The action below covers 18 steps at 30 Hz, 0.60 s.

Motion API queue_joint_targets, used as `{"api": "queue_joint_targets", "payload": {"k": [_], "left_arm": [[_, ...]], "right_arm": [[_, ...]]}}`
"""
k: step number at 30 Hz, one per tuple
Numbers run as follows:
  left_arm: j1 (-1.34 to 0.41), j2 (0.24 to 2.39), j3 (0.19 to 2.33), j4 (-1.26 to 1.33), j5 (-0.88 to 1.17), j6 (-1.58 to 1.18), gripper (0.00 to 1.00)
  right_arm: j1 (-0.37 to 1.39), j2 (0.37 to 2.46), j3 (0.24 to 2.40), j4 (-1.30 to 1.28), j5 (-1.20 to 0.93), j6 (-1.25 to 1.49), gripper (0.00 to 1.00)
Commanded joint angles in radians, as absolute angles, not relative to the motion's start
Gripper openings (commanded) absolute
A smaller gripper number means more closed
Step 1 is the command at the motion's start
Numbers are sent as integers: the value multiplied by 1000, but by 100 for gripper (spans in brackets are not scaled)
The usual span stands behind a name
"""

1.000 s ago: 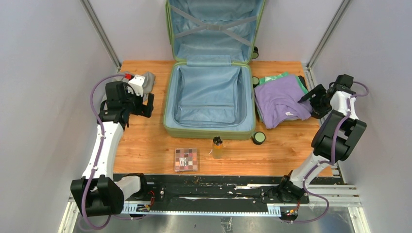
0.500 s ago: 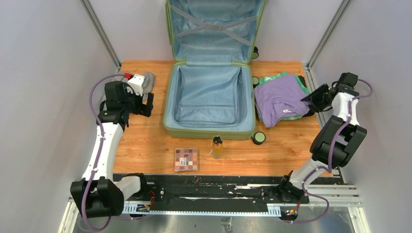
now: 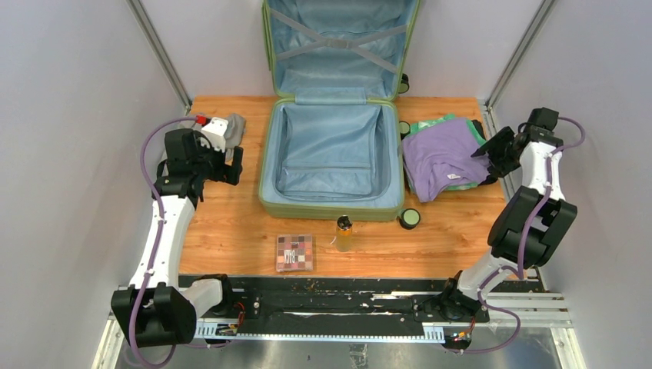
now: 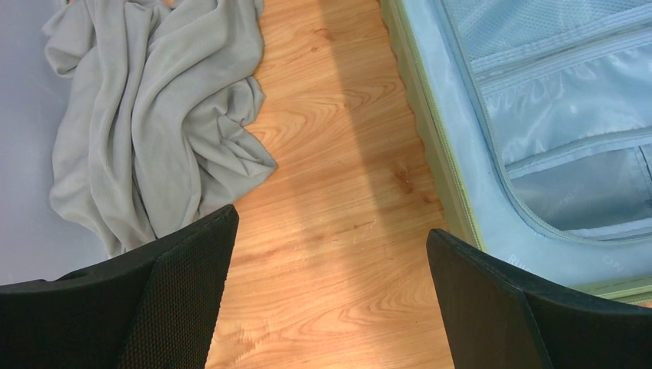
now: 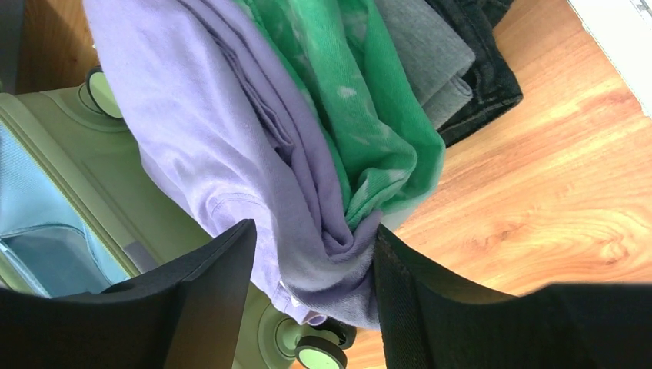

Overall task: Pack the luggage
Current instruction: Pick up the clothes at the center of the board.

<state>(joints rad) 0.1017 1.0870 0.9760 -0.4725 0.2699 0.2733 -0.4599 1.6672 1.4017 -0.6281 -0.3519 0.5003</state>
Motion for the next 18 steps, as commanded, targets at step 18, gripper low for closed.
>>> {"api": "queue_joint_targets", "payload": {"k": [18], "left_arm": [[103,1037,960,-469,290,290,100]], "right_arm": [[-235,1654,1570,-859,85,406,71]]}}
